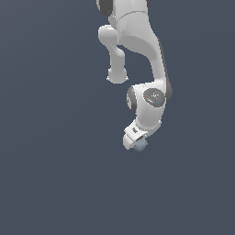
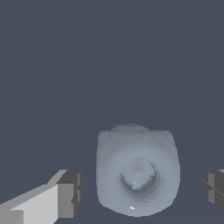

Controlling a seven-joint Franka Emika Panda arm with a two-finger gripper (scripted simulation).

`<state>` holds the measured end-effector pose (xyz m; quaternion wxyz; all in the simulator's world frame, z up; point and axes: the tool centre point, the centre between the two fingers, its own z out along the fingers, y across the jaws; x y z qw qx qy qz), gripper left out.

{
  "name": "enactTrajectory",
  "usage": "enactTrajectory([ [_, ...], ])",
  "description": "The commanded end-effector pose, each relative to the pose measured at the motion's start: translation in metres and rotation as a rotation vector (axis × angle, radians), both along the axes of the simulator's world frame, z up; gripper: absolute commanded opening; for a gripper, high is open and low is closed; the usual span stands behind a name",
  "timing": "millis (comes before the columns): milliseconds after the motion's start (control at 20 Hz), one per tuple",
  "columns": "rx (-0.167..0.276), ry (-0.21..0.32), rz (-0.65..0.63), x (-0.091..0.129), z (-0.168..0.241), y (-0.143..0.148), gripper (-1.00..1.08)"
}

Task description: Pick up the object and move it to a goal position.

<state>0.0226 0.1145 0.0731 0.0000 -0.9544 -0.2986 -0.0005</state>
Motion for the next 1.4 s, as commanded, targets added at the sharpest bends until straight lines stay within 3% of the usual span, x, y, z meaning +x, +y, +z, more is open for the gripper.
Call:
enactTrajectory([
  [0, 0.0, 0.001, 0.002, -0.001, -0.014, 0.0, 1.0],
  [400, 0.0, 0.001, 0.004, 0.0, -0.034, 0.0, 1.0],
  [450, 0.0, 0.001, 0.004, 0.0, -0.034, 0.0, -1.0],
  [1350, -0.001, 0.001, 0.004, -0.006, -0.023, -0.01, -1.0],
])
